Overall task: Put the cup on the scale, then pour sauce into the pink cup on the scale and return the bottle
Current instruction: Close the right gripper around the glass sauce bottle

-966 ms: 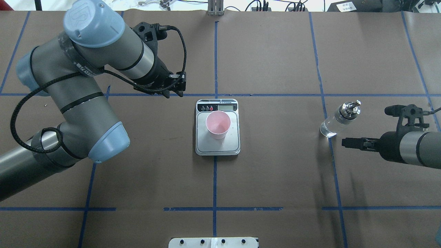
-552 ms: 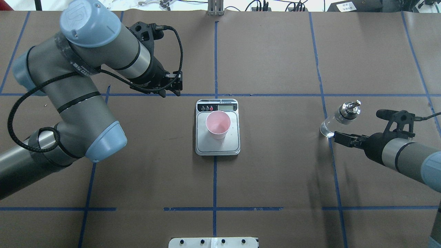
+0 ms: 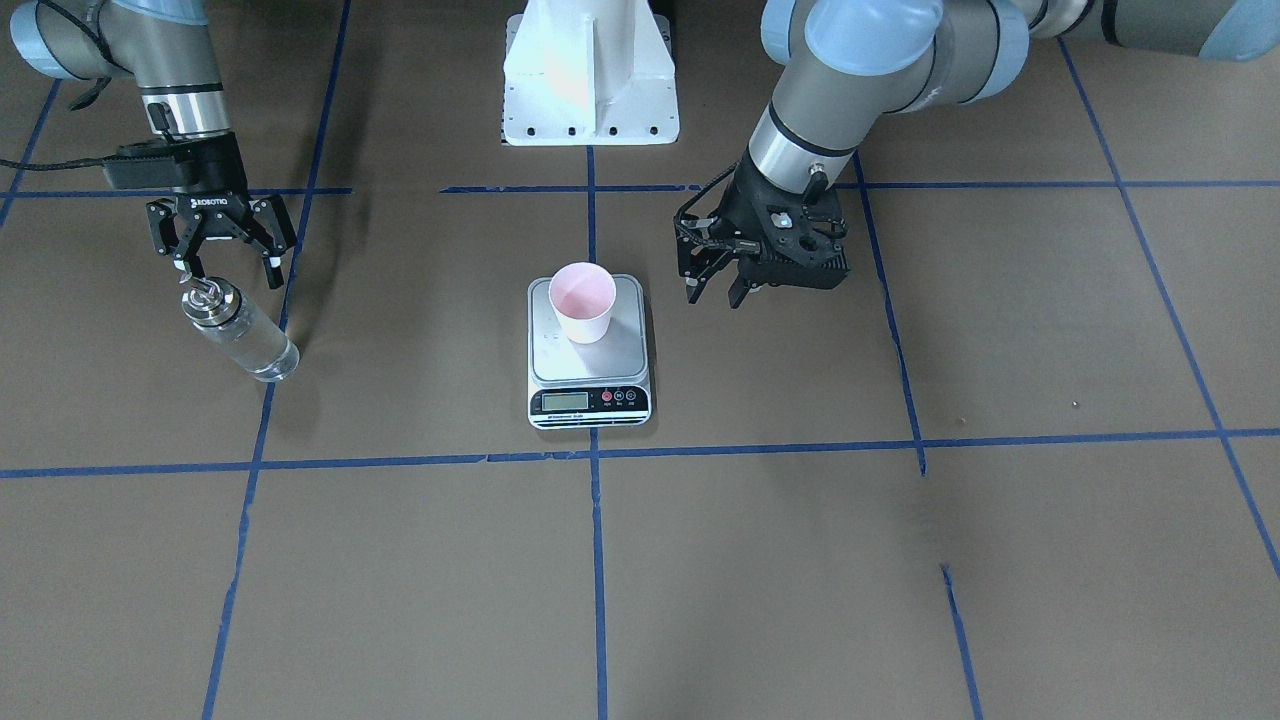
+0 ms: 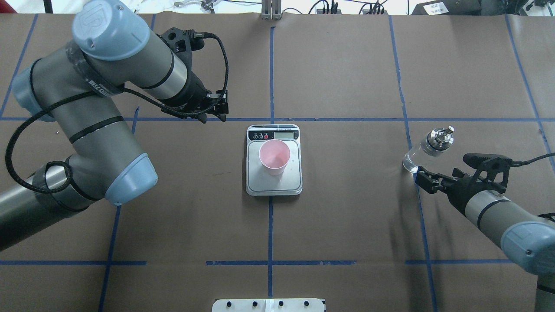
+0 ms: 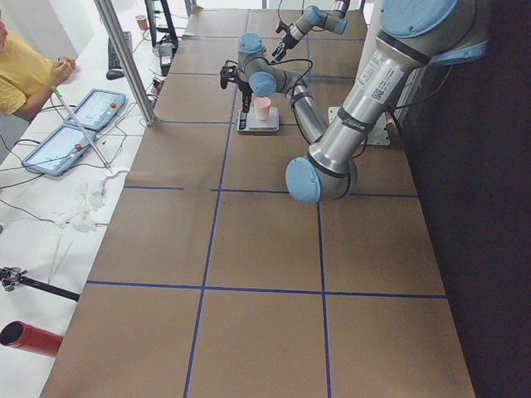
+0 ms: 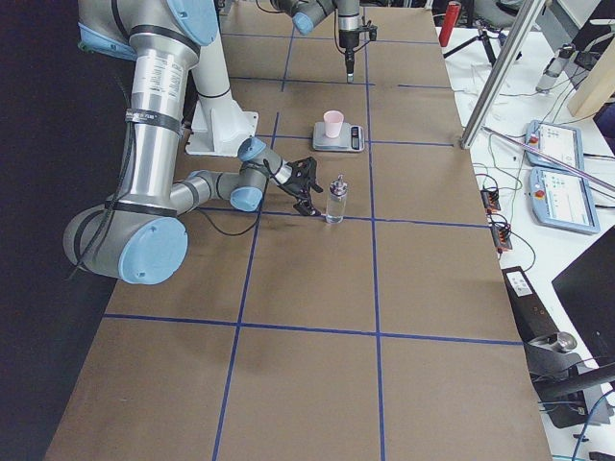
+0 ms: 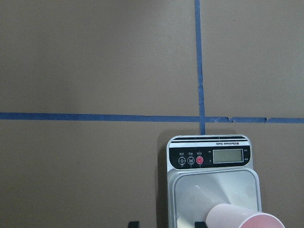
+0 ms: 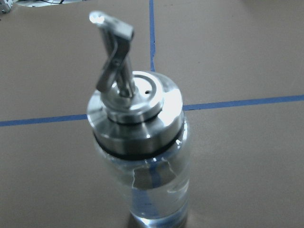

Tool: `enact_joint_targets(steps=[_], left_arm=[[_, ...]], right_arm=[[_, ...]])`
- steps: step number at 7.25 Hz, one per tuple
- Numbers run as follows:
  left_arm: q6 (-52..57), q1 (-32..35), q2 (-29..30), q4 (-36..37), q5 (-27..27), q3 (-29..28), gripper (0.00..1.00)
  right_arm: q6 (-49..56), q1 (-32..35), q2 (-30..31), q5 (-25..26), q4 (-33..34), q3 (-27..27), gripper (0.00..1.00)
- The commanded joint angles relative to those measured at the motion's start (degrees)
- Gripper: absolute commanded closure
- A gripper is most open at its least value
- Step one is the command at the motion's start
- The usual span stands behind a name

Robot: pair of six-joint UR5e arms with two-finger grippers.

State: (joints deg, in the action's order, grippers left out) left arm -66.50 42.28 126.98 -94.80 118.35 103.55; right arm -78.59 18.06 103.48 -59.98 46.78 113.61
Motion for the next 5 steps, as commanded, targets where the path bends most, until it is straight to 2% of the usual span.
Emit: enact_joint_targets(steps=[1,3,5], left_arm=[[-0.1,0.0,-0.2,0.1,0.1,0.4,0.49],[0.0,0.0,-0.2,0.1,0.1,0.4,0.48],[0.0,0.0,-0.8,0.1,0.1,0.5,0.48]], right_arm=[[1.0,-2.1,-1.1,7.7,-0.4,-1.9,0.00],[4.1,-2.9,-1.9,12.2,-0.3,-2.3,0.00],[4.2,-2.8,-2.2,12.6,-0.6,-3.0,0.00]])
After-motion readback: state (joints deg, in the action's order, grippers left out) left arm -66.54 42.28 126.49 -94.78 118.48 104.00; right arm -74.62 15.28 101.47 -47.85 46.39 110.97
